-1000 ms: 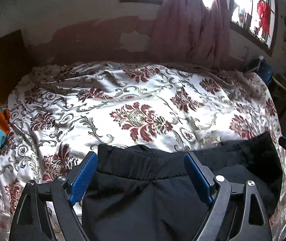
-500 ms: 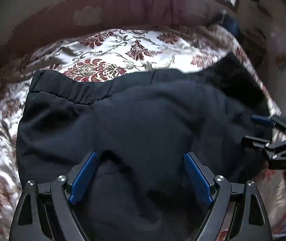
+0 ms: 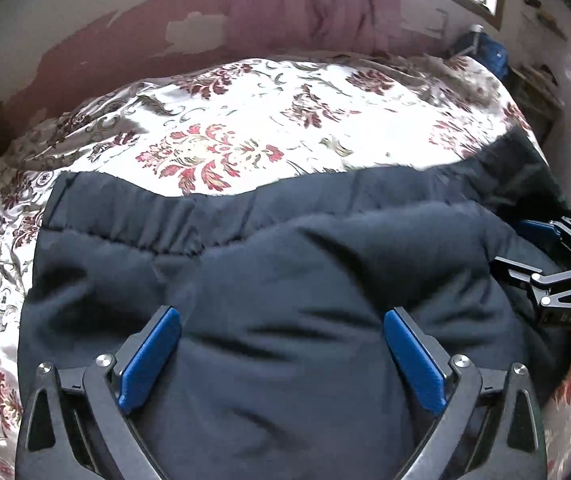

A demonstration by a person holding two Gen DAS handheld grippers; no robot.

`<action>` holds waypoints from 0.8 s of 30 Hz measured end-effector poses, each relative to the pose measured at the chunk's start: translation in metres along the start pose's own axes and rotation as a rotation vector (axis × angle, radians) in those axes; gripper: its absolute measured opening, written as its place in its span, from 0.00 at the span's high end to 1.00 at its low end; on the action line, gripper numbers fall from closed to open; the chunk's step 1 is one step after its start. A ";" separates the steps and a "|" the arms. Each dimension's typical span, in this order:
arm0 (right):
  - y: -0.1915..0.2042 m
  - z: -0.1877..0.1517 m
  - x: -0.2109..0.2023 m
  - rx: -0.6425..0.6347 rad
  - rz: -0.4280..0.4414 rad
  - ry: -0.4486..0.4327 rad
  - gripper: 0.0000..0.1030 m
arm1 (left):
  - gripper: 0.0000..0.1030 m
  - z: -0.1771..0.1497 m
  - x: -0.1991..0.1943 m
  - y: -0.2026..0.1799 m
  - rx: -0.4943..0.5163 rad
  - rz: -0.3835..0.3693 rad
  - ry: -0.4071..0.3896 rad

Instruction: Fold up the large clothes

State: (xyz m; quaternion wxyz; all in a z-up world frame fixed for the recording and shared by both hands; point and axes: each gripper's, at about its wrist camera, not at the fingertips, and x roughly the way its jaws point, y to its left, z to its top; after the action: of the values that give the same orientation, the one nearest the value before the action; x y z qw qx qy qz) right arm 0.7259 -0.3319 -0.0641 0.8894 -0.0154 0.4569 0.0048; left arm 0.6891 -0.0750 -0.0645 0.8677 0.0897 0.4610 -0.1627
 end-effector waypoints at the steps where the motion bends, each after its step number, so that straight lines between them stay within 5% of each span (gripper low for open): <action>1: 0.000 0.004 0.005 0.000 -0.005 -0.002 0.22 | 0.00 0.004 0.005 0.003 -0.010 0.006 0.003; 12: -0.006 0.024 0.054 0.019 0.045 0.041 0.13 | 0.00 0.035 0.060 0.033 -0.092 0.045 0.090; 24: -0.010 0.023 0.077 0.047 0.125 0.032 0.06 | 0.00 0.034 0.078 0.035 -0.113 0.047 0.043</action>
State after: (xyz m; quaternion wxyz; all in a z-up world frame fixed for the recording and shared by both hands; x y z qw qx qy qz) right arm 0.7892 -0.3420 -0.1130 0.8800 0.0341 0.4712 0.0493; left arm 0.7689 -0.0688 -0.1096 0.8648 0.0549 0.4859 -0.1138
